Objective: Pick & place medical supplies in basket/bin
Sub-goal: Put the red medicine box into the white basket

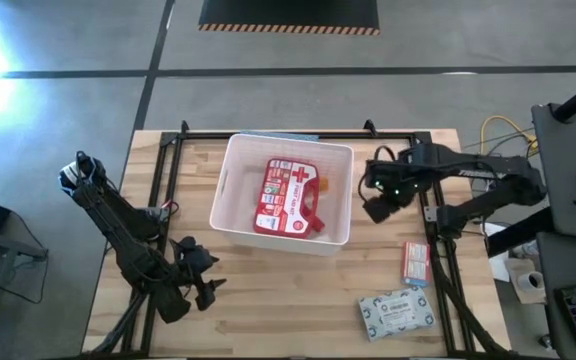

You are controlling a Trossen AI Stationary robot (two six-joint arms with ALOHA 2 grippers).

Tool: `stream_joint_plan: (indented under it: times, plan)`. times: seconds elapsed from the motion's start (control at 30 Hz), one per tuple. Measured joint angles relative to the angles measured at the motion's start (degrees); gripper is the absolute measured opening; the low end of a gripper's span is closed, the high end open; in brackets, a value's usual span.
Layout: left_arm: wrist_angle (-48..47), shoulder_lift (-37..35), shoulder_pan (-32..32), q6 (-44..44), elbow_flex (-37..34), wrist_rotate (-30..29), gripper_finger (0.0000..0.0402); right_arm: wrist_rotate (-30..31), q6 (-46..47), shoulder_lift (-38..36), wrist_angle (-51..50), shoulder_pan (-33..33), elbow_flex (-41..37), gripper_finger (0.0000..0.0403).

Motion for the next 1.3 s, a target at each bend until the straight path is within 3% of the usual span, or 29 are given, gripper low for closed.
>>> stream_joint_plan:
  times: [0.17, 0.33, 0.47, 0.73, 0.93, 1.03, 1.3]
  plan:
    - [-0.25, 0.00, 0.00, 0.00, 0.00, -0.03, 0.0281, -8.76, 3.82, 2.90, -2.55, 4.42, -3.93, 0.0090]
    - [0.02, -0.02, 0.00, 0.00, 0.00, -0.05, 0.0281, -12.92, 10.76, 5.04, -2.84, 9.66, -7.43, 0.0171]
    - [0.45, -0.02, -0.02, 0.00, -0.01, -0.05, 0.0281, -15.36, 16.36, 5.03, -2.91, 15.38, -11.16, 0.0203]
    - [0.31, -0.02, -0.02, 0.94, -0.01, -0.05, 0.0281, -18.76, 31.55, 5.16, -0.08, 26.33, -23.89, 0.0193]
    - [0.06, -0.02, -0.02, 1.01, -0.02, -0.05, 0.0281, -21.08, 41.67, 5.32, 17.00, 30.23, -30.94, 0.0169]
    - [0.09, -0.02, -0.02, 1.03, -0.02, -0.03, 0.0281, -20.40, 44.55, 6.19, 23.48, 31.25, -33.32, 0.0156]
    - [0.20, -0.09, -0.02, 1.03, -0.02, 0.03, 0.0281, -18.44, 44.87, 9.49, 26.62, 32.32, -34.67, 0.0128]
